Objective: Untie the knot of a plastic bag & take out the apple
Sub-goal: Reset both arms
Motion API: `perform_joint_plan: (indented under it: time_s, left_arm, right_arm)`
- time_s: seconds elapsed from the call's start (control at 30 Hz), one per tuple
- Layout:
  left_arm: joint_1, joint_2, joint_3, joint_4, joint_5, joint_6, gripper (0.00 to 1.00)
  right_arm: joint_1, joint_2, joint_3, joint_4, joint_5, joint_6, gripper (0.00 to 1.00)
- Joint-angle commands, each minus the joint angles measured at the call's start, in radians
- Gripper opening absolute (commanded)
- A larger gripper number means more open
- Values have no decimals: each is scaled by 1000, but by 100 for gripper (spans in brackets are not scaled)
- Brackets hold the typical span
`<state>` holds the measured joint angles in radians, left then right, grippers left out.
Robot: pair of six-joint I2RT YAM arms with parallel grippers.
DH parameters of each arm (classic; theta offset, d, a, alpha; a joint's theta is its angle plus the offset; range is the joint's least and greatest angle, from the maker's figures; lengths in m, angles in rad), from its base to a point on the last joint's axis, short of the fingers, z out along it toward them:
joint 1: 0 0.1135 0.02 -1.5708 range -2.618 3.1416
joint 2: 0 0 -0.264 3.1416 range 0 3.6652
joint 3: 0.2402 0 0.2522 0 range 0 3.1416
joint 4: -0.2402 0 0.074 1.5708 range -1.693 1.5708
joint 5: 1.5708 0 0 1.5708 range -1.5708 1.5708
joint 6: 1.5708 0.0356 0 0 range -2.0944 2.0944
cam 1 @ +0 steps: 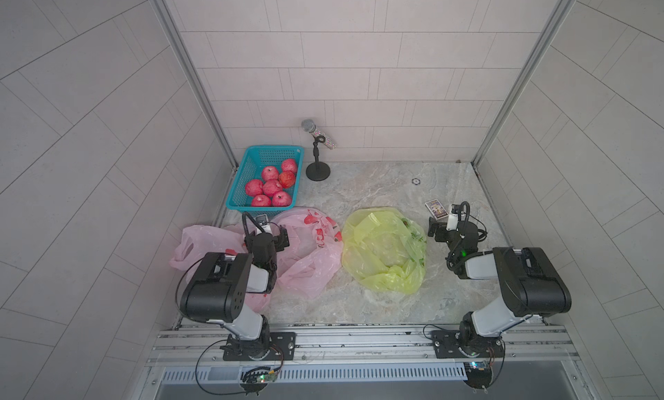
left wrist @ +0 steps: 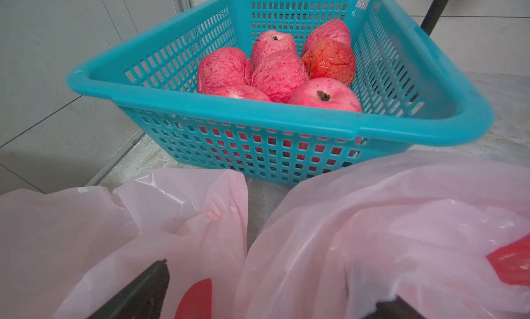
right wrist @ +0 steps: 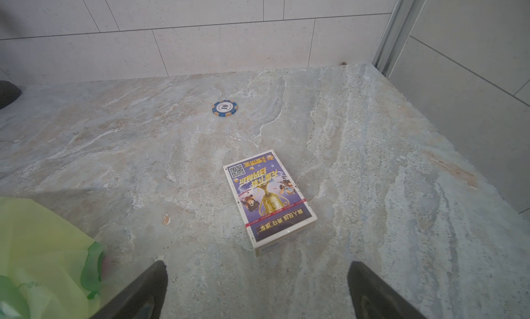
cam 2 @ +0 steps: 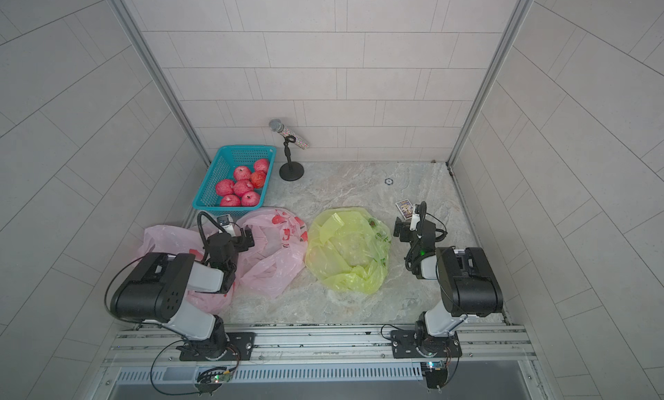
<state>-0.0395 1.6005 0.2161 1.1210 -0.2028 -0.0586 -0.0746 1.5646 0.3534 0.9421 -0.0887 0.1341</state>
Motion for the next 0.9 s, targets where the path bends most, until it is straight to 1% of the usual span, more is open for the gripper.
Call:
perform_joint_plan:
  time_s: [0.0,0.1,0.2,0.23,0.63,0.73,0.87]
  left_arm:
    - [4,-7,1,133,-3,19,100]
    - [6,-16,70,-3,11,27,100]
    - [4,-21,178,-202,4,29,100]
    - [3,-21,188,-222,13,38,100]
    - [4,-21,184,-213,18,43,100]
    - [-2,-20,186,-218,48,58,100]
    - [-3,-19,186,-215,49,60,100]
  right_arm:
    - [-1,4,-1,39,13,-18,100]
    - [1,3,2,32,15,-21,100]
    - [0,3,4,29,19,-22,100]
    - [1,2,2,29,19,-22,100]
    - [2,2,-1,36,18,-22,100]
    - [2,1,-1,35,18,-22,100]
    - [2,1,-1,35,18,-22,100]
